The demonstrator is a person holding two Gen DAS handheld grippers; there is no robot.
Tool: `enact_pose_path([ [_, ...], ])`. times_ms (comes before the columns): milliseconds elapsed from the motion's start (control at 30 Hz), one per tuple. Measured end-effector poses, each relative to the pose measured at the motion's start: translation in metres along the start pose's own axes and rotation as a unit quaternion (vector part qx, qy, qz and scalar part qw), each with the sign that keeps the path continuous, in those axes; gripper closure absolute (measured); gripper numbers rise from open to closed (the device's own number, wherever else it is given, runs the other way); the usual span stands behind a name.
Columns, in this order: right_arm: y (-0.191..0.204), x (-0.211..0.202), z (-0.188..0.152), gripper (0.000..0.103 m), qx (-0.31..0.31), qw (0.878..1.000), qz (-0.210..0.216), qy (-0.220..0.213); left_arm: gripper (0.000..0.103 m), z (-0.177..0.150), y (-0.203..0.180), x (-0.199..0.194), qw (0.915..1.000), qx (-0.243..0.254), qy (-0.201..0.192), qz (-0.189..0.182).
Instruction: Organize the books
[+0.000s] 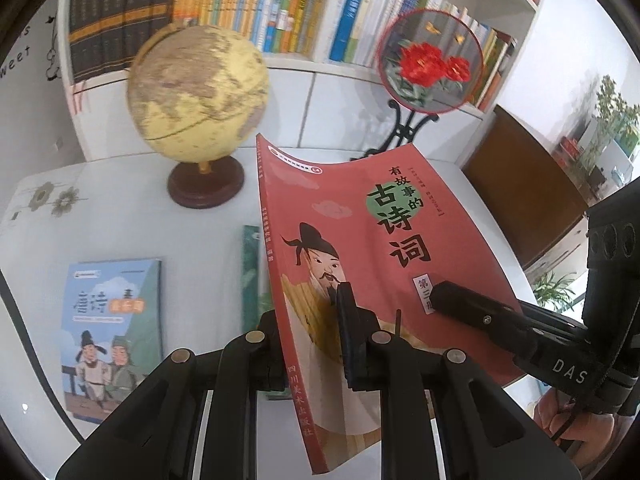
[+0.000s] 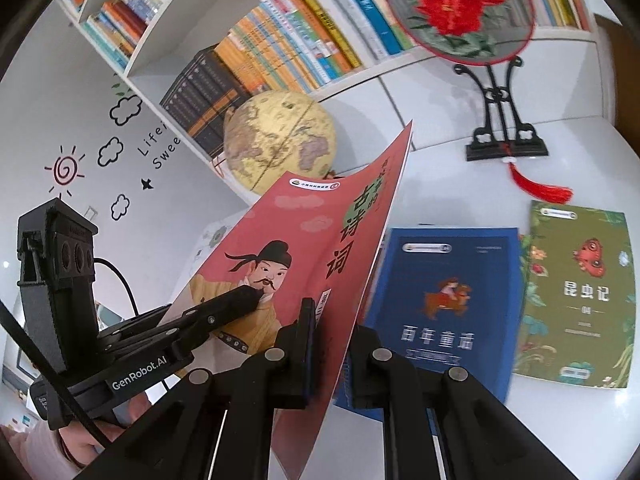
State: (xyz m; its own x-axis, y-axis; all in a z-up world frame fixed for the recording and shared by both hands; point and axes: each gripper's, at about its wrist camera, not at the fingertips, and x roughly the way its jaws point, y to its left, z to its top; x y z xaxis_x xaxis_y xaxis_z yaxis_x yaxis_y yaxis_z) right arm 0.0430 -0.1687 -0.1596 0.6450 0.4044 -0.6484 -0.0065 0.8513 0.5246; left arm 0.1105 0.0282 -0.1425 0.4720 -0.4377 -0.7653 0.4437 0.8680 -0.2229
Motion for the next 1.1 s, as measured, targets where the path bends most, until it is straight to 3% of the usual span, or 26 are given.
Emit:
enact_pose_path([
  [333,0.063,0.041,-0.004,0.091,-0.018,1.000,-0.006,0.006,0.088,-0.010,0.075,-0.021,0.9996,-0.025,-0.016,0.002],
  [700,0.123,0.107,-0.018,0.091,-0.040,0.998,0.001,0.046,0.088,-0.029,0.156,-0.026,0.9974,-0.071,-0.010,0.010],
  [1100,0.144,0.177,-0.038,0.091,-0.024,0.996,0.010,0.085,0.088,-0.051,0.221,-0.005,0.9940,-0.107,0.014,0.013],
])
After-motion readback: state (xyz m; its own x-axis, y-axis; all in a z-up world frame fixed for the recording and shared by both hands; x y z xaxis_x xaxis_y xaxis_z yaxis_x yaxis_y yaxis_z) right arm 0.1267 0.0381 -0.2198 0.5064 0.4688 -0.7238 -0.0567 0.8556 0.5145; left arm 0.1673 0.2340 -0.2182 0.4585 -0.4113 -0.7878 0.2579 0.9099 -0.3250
